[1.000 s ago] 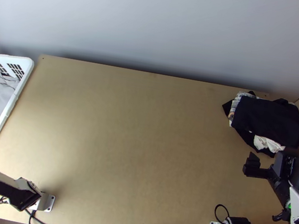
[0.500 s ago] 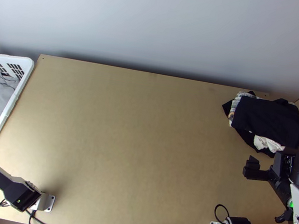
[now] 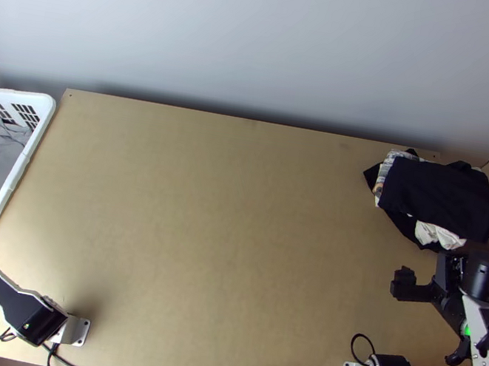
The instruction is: Fold the t-shirt
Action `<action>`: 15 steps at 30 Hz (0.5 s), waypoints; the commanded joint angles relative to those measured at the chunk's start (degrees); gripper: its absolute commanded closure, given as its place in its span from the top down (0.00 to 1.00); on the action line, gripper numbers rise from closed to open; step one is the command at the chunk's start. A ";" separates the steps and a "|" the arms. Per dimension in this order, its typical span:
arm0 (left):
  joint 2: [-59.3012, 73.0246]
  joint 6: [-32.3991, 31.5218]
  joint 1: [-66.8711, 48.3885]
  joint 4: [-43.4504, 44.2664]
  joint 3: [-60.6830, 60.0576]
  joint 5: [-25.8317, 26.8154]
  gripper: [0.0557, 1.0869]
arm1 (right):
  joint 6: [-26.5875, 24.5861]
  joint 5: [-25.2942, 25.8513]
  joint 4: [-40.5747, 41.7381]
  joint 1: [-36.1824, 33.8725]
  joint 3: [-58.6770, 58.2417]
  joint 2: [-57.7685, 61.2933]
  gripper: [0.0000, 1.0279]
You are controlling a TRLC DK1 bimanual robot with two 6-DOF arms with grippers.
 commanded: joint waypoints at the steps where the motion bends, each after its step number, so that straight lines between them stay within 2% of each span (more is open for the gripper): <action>1: 6.79 -0.76 -0.41 0.66 7.61 -1.88 0.95 | -1.54 0.04 -1.28 -0.27 -2.36 -0.78 0.96; 7: 9.61 -0.76 -1.20 0.40 10.51 -2.06 0.94 | -1.36 -0.13 -1.81 -1.50 -2.62 -0.95 0.96; 11: 10.57 -0.76 -1.37 0.40 11.30 -2.06 0.88 | -1.45 -0.04 -1.89 -1.85 -2.71 -0.95 0.96; 12: 10.84 -0.67 -1.46 0.40 11.57 -2.06 0.82 | -1.45 -0.04 -1.89 -2.03 -2.71 -0.95 0.96; 15: 10.66 -0.76 -1.55 0.58 11.83 -1.97 0.50 | -1.45 -0.04 -1.89 -2.29 -2.89 -0.95 0.96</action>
